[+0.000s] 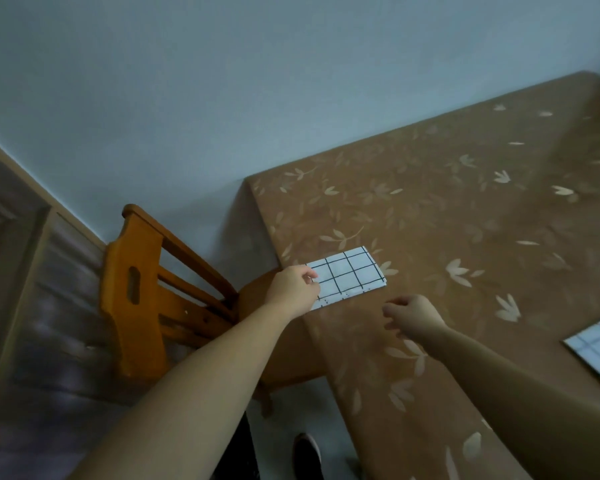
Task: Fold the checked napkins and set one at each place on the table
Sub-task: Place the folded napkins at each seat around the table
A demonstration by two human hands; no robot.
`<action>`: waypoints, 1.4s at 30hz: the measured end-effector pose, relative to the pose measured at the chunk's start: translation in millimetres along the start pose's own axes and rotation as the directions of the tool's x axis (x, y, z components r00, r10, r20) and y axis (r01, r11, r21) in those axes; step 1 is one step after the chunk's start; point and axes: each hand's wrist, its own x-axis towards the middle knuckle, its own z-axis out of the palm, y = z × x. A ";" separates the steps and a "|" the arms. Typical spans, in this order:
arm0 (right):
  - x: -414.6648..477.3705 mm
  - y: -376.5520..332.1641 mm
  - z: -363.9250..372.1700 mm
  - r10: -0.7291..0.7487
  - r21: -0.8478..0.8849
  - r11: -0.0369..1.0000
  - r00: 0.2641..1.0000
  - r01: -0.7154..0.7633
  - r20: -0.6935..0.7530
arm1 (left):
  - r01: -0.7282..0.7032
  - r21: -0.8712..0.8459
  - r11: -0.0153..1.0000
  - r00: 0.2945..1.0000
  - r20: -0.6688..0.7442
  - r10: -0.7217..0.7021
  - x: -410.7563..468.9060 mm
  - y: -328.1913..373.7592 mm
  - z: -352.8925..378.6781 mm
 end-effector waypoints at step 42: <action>108.7 -59.9 69.4 -0.167 -0.384 0.916 0.980 0.112 -0.112 | 0.231 -0.044 0.972 0.970 0.084 -0.227 75.9 -53.4 40.3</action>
